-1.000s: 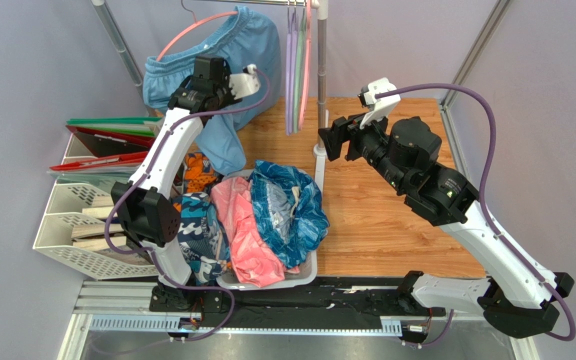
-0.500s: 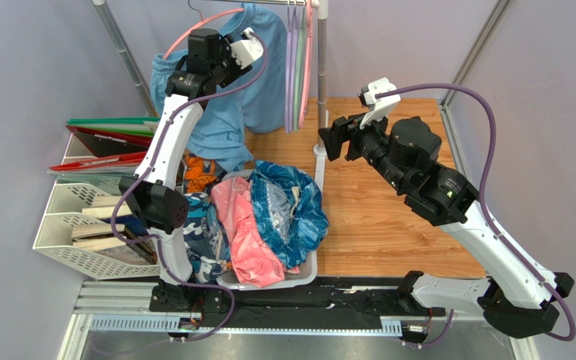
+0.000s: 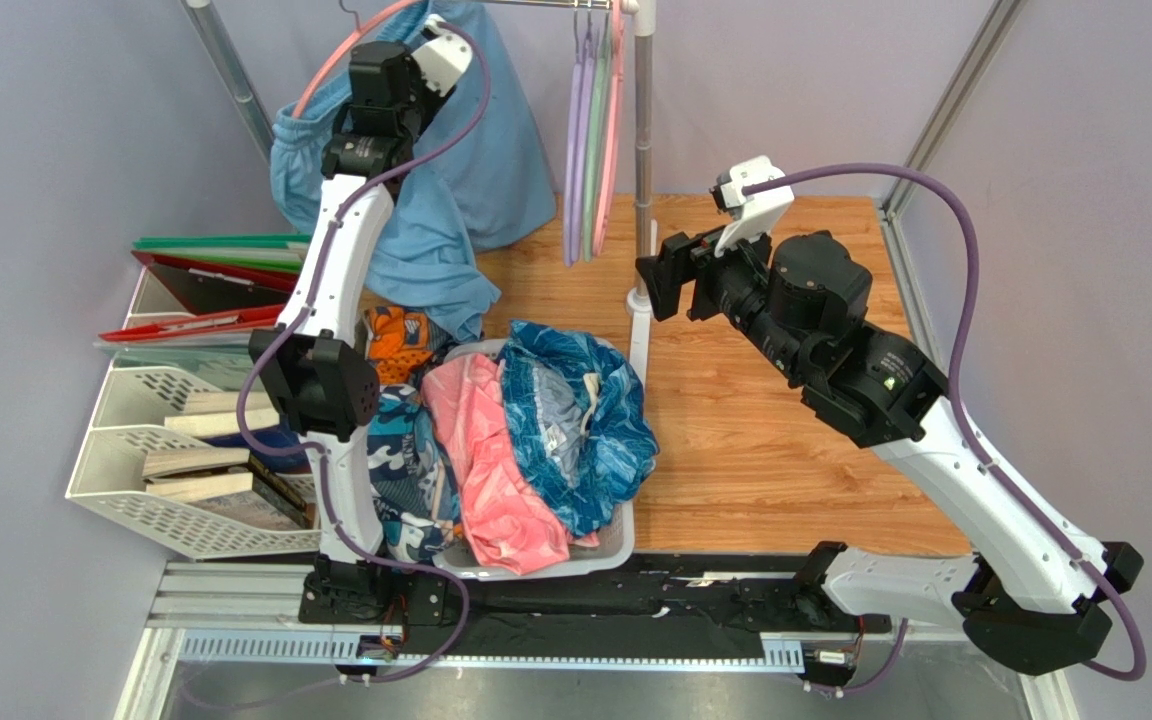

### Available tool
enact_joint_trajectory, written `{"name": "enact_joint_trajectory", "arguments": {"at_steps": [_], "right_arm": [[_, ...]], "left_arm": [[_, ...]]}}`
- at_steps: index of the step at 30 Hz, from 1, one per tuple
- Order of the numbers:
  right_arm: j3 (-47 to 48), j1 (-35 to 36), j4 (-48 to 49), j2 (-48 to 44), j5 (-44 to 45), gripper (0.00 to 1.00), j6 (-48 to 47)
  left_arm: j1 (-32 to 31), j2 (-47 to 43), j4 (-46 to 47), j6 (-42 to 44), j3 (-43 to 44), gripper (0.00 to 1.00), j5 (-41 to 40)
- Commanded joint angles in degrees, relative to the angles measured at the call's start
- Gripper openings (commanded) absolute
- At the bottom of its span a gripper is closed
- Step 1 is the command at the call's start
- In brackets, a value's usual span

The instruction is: Place the shorts on the hanger

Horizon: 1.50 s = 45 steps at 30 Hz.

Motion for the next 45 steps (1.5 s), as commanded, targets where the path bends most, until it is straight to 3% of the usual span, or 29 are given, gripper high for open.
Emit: {"name": "enact_joint_trajectory", "arguments": {"at_steps": [1, 9, 14, 24, 31, 32, 40, 45], "right_arm": [[0.00, -0.38, 1.70, -0.37, -0.34, 0.75, 0.91], [0.00, -0.55, 1.70, -0.37, -0.51, 0.75, 0.73], [-0.09, -0.55, 2.05, 0.07, -0.95, 0.75, 0.82], [0.09, -0.55, 1.96, -1.07, -0.78, 0.78, -1.55], [-0.08, -0.55, 1.61, -2.83, -0.95, 0.80, -4.70], [-0.17, -0.55, 1.52, -3.18, -0.60, 0.82, -4.89], [-3.15, -0.81, -0.76, -9.59, 1.51, 0.90, -6.91], [-7.81, -2.92, -1.02, -15.56, 2.74, 0.92, -5.95]], "left_arm": [[4.85, -0.97, 1.99, -3.00, 2.86, 0.52, -2.68], [13.29, -2.99, -1.35, -6.16, 2.95, 0.52, 3.37], [13.82, -7.55, -4.42, -6.69, -0.90, 0.57, 9.80], [11.37, -20.91, -10.75, -13.11, -9.00, 0.84, 28.86], [9.70, -27.33, -22.42, -17.50, -9.70, 0.93, 37.74], [9.69, -28.12, -23.67, -18.64, -9.88, 0.99, 39.14], [7.59, -32.96, -48.44, -13.99, -9.08, 0.99, 51.37], [7.50, -39.10, -53.39, -13.03, -19.88, 0.99, 49.36]]}}
